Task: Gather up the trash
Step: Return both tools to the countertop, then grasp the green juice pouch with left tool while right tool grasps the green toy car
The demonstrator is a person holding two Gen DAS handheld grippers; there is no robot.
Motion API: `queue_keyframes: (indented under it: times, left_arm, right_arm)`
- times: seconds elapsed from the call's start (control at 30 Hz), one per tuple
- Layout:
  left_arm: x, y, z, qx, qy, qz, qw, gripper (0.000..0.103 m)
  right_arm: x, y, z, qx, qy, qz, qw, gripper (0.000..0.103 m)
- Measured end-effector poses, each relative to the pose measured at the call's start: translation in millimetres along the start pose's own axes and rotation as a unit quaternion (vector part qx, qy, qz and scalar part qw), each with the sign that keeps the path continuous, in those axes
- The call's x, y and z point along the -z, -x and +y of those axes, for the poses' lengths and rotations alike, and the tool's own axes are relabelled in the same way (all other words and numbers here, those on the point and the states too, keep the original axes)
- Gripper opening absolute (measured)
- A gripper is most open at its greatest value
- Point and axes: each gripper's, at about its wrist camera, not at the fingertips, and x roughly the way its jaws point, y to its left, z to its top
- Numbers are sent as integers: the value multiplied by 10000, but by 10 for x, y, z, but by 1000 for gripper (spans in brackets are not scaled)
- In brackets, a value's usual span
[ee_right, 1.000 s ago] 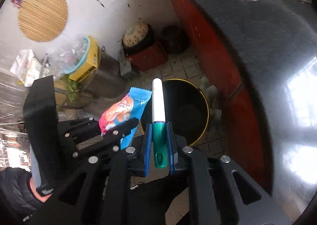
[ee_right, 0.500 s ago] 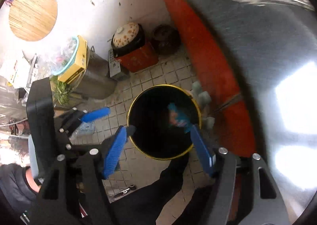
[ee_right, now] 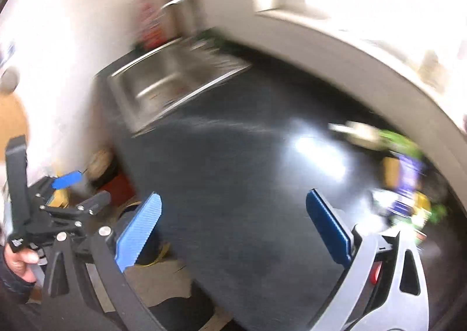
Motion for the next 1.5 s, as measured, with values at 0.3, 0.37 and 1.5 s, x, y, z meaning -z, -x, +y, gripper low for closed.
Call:
queue_keyframes:
  times: [0.3,0.37,1.5]
  left_arm:
    - [-521,-337,-2203,1151,-1629,173,9797,96]
    - [-476,-375,-2617,1401,-1880,291,9717,96]
    - [13,-1807,-4506,1786,-3611,925,9106,47]
  right_arm:
    - [797,712,-1883,1019,-1601,-143,9817,96]
    - [1004,768,-2232,1111,-1913,-69,9752,96]
    - [892,-1370,-4599,1715,-2957,1080,9335,65]
